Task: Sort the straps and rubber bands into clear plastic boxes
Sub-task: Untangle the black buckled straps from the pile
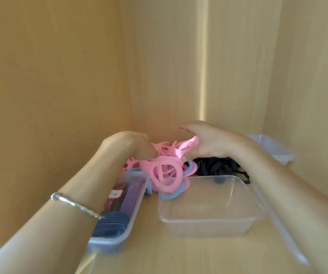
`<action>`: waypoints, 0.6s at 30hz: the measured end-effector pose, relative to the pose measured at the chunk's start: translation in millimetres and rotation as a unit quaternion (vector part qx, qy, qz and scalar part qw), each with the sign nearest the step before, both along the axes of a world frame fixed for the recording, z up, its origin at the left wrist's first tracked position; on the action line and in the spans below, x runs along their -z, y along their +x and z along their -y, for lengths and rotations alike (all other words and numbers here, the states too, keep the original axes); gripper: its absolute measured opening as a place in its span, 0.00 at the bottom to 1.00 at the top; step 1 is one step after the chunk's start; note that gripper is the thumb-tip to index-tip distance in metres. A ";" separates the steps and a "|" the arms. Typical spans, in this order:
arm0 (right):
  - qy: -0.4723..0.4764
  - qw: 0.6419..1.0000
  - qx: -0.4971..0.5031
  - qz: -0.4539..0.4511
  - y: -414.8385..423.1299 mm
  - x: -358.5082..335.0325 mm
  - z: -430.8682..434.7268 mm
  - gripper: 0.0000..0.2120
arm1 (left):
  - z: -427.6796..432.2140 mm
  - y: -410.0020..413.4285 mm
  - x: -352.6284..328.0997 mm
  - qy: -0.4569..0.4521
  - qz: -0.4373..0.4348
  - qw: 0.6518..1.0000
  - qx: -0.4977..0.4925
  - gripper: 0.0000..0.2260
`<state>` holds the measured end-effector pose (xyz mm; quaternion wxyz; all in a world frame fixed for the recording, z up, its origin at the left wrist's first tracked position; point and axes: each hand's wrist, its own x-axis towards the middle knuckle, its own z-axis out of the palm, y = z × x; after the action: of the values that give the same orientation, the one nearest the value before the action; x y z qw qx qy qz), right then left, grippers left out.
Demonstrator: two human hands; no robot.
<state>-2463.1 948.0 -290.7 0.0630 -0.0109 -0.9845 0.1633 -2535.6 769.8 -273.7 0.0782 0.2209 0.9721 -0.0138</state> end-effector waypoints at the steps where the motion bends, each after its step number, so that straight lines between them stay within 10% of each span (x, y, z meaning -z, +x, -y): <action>1: 0.018 0.999 -0.019 0.028 -5.2 0.9 9.9 0.47 | 0.1 -1.8 7.1 0.000 0.018 1.000 -0.005 0.16; 7: 0.082 0.987 -0.004 0.137 -53.9 0.4 42.5 0.44 | 7.7 -33.6 29.8 0.030 0.026 0.998 -0.041 0.10; 11: 0.142 0.971 0.028 0.193 -76.4 9.2 49.9 0.25 | 6.9 -50.5 35.5 0.154 0.080 0.983 -0.060 0.16; 18: 0.201 0.942 0.038 0.266 -114.1 19.8 61.7 0.52 | 2.7 -80.7 52.5 0.121 0.163 0.973 -0.110 0.16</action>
<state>-2577.2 886.4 -310.5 -0.1940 -0.0786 -0.9766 -0.0495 -2616.3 767.2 -326.2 0.2096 0.1199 0.9589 0.1493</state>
